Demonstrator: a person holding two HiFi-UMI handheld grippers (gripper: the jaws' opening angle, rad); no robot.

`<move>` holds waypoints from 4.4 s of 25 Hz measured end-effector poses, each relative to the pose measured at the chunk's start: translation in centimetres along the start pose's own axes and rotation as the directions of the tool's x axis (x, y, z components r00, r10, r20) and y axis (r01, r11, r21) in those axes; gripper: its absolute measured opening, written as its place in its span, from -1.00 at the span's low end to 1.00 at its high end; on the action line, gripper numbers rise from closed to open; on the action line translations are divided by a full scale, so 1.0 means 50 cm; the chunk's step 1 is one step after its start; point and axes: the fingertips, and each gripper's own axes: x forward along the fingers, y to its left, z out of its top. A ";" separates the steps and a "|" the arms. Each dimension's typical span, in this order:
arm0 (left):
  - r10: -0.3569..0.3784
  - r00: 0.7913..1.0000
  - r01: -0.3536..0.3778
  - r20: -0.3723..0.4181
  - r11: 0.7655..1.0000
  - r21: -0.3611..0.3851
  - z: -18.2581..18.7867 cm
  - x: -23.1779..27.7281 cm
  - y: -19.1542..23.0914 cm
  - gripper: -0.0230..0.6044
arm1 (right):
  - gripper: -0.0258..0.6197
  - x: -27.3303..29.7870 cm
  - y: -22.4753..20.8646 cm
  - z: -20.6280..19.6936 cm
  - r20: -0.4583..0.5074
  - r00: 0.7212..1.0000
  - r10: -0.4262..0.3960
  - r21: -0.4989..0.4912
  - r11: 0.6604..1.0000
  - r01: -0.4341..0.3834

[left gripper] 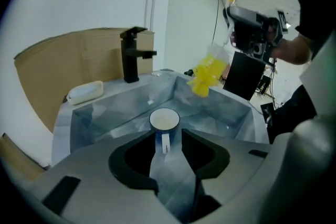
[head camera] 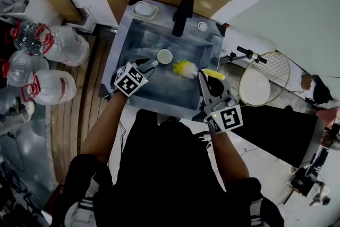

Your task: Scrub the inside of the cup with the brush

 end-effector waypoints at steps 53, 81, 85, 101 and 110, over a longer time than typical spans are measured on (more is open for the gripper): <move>-0.058 0.995 0.051 -0.082 0.994 -0.093 -0.097 0.167 0.015 -0.68 | -0.78 0.304 0.025 -0.269 -0.174 0.949 0.264 0.094 0.963 -0.251; -0.057 0.993 0.049 -0.103 0.995 -0.082 -0.098 0.166 0.011 -0.69 | -0.79 0.202 -0.026 -0.253 -0.201 0.961 0.190 0.012 0.981 -0.192; -0.061 0.992 0.053 -0.106 0.995 -0.079 -0.094 0.169 0.012 -0.69 | -0.80 0.227 0.018 -0.315 -0.278 0.934 0.226 0.027 0.973 -0.227; -0.062 0.991 0.048 -0.118 0.992 -0.117 -0.095 0.170 0.010 -0.69 | -0.79 0.204 0.032 -0.257 -0.198 0.937 0.287 0.190 0.949 -0.250; -0.067 0.989 0.053 -0.134 0.993 -0.101 -0.096 0.169 0.008 -0.69 | -0.79 0.250 0.011 -0.279 -0.232 0.940 0.250 0.160 0.963 -0.217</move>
